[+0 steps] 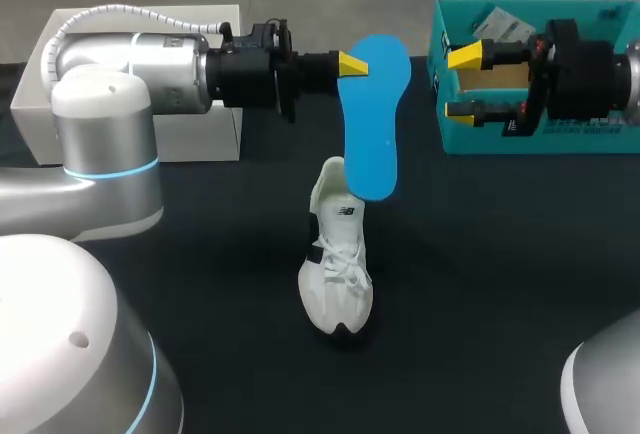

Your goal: Take the shoe out of the shoebox, open the shoe tongue, remove and reinsert the insole, then place the shoe into the shoebox

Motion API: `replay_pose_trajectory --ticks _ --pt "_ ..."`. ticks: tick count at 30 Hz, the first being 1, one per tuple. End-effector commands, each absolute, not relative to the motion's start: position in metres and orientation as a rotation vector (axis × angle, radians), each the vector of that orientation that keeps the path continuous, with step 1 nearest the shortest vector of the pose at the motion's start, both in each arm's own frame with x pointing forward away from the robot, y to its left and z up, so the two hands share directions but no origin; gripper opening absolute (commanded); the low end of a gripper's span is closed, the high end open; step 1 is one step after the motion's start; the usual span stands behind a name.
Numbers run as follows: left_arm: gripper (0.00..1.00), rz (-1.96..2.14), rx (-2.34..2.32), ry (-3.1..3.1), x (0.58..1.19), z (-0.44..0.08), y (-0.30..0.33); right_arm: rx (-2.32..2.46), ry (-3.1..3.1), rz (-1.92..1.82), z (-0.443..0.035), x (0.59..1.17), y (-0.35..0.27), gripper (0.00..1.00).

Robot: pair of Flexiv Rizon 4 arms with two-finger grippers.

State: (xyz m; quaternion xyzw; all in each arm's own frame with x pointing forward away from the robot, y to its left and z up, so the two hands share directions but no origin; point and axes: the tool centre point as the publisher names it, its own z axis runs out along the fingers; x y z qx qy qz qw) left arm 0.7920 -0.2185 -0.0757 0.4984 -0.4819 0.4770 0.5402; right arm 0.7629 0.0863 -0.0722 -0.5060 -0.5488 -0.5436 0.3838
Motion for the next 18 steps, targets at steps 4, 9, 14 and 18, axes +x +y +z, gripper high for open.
replay_pose_trajectory --ticks 4,9,14,18 --pt "0.00 1.136 1.174 -1.150 0.7923 -0.0717 -0.2195 -1.308 -1.371 -1.406 -0.0772 0.7695 0.0868 1.00" --pt "0.00 1.204 1.127 -1.194 0.7933 -0.0734 -0.2219 -1.308 -1.371 -1.406 -0.0772 0.7695 0.0868 1.00" --pt "0.00 1.512 0.979 -1.364 0.7959 -0.0730 -0.2217 -1.308 -1.371 -1.406 -0.0772 0.7695 0.0868 1.00" --pt "0.00 1.680 0.853 -1.526 0.7971 -0.0692 -0.2211 -1.308 -1.371 -1.406 -0.0772 0.7695 0.0868 1.00"
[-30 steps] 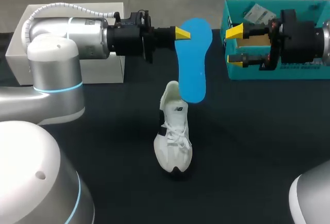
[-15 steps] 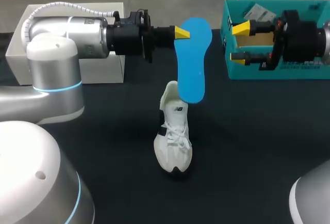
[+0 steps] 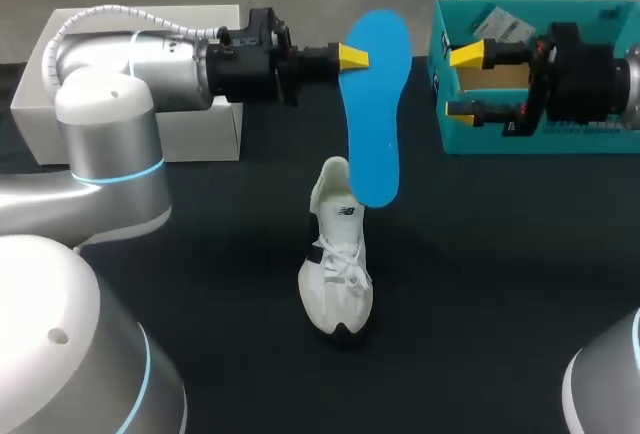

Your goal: Take the shoe out of the shoebox, open the shoe tongue, remove and reinsert the insole, then place the shoe into the shoebox

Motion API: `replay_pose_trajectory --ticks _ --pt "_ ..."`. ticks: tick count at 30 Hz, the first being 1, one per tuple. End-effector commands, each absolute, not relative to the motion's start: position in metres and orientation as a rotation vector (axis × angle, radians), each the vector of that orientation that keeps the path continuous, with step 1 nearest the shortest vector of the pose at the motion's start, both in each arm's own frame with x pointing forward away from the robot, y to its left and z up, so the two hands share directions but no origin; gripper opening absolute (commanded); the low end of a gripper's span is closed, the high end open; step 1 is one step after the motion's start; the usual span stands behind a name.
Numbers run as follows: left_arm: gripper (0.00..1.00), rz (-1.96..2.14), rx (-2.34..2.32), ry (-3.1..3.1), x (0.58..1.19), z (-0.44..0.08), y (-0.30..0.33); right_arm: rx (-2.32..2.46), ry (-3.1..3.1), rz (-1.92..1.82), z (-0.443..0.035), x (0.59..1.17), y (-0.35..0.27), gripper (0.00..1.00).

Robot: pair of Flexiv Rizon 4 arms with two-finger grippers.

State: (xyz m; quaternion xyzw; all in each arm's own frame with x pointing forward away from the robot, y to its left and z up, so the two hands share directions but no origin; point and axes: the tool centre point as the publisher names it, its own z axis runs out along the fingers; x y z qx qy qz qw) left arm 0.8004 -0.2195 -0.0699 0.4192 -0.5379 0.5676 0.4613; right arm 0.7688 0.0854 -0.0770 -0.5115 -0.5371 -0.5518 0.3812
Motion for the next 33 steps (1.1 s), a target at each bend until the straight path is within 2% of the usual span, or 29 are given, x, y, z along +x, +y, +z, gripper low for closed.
replay_pose_trajectory --ticks 1,13,26,33 --pt "0.00 1.725 0.814 -1.575 0.797 -0.068 -0.221 -1.308 -1.371 -1.406 -0.077 0.770 0.087 1.00" --pt "0.00 2.061 0.227 -1.991 0.798 -0.060 -0.216 -1.308 -1.371 -1.406 -0.077 0.770 0.087 1.00" --pt "0.00 2.061 0.227 -1.991 0.798 -0.060 -0.216 -1.308 -1.371 -1.406 -0.077 0.770 0.087 1.00" --pt "0.00 2.386 -0.213 -2.089 0.798 -0.054 -0.215 -1.308 -1.371 -1.406 -0.077 0.770 0.087 1.00"
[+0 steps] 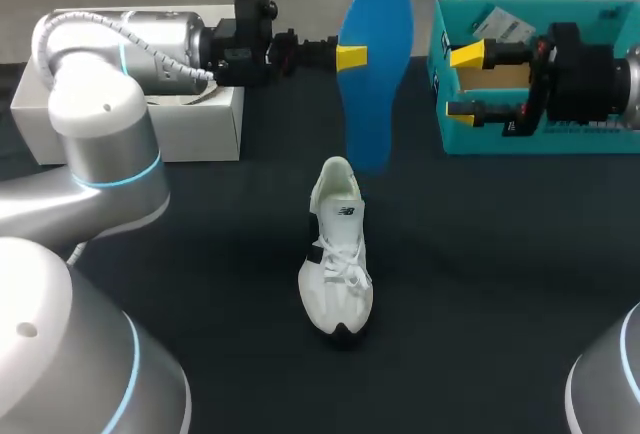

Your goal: Take the shoe out of the shoebox, open the shoe tongue, remove and reinsert the insole, then place the shoe into the shoebox

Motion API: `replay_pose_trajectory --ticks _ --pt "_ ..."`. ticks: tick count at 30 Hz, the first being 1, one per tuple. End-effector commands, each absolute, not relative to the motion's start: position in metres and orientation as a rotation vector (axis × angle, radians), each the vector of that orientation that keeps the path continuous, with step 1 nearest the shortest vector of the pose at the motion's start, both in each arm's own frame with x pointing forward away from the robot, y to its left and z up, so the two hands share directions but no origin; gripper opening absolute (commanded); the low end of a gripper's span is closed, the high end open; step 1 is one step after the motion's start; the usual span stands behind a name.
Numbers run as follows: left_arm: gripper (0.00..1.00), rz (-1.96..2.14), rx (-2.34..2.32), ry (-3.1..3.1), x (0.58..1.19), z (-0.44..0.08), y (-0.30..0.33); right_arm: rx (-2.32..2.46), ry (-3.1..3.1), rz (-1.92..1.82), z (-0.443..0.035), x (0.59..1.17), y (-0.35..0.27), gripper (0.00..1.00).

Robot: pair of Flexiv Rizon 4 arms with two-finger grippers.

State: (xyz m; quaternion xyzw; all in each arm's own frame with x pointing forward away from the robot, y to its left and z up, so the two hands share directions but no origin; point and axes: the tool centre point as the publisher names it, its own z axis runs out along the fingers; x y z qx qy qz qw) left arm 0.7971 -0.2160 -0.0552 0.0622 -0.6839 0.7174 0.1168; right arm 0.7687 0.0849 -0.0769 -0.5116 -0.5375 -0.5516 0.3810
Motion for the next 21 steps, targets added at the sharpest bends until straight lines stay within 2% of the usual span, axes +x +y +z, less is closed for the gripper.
replay_pose_trajectory --ticks 1,12,21 --pt "0.00 2.430 -0.285 -2.110 0.7979 -0.0535 -0.2141 -1.308 -1.371 -1.406 -0.0772 0.7695 0.0868 1.00" --pt "0.00 2.559 -1.151 -2.353 0.7979 -0.0573 -0.2117 -1.308 -1.371 -1.406 -0.0772 0.7695 0.0868 1.00" --pt "0.00 2.612 -1.126 -2.303 0.7977 -0.0537 -0.2107 -1.308 -1.371 -1.406 -0.0772 0.7695 0.0868 1.00"
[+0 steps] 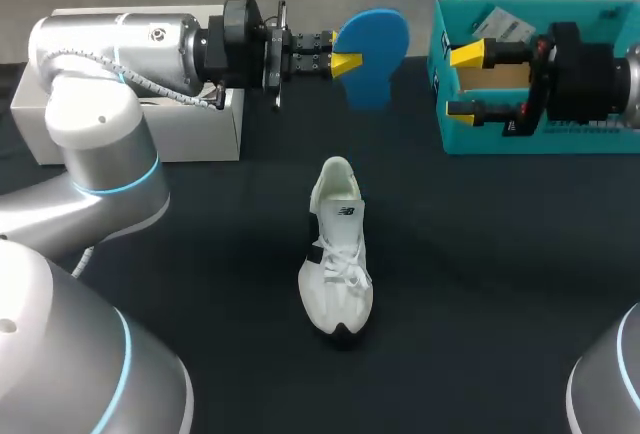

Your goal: Take the shoe out of the shoebox, open the shoe tongue, remove and reinsert the insole, then place the shoe into the shoebox

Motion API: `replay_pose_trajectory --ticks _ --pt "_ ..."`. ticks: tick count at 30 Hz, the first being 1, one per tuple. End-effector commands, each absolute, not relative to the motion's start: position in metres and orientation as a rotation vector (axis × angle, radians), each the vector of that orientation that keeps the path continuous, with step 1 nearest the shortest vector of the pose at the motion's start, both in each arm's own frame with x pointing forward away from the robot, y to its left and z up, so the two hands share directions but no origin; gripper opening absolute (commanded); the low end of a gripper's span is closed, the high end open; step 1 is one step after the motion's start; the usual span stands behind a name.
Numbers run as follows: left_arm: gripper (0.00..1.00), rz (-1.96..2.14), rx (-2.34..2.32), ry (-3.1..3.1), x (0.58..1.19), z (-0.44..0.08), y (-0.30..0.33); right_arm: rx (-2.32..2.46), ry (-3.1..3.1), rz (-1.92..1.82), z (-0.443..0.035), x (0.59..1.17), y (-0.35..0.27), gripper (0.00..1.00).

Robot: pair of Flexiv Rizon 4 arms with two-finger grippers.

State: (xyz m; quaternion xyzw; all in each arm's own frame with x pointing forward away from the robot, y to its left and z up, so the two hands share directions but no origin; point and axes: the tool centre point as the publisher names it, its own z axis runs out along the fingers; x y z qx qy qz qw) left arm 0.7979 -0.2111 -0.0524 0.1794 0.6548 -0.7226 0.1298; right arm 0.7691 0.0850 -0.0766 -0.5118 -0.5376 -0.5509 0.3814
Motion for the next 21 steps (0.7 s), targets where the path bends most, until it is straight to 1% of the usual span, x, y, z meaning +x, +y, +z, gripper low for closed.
replay_pose_trajectory --ticks 1,18,21 --pt "0.00 -1.873 0.807 1.651 0.7977 -0.0537 -0.2107 -1.308 -1.371 -1.406 -0.0772 0.7695 0.0868 1.00" --pt "0.00 -1.873 0.807 1.651 0.7977 -0.0537 -0.2107 -1.308 -1.371 -1.406 -0.0772 0.7695 0.0868 1.00" --pt "0.00 -1.787 0.894 1.527 0.7970 -0.0559 -0.2125 -1.308 -1.371 -1.406 -0.0772 0.7695 0.0868 1.00"
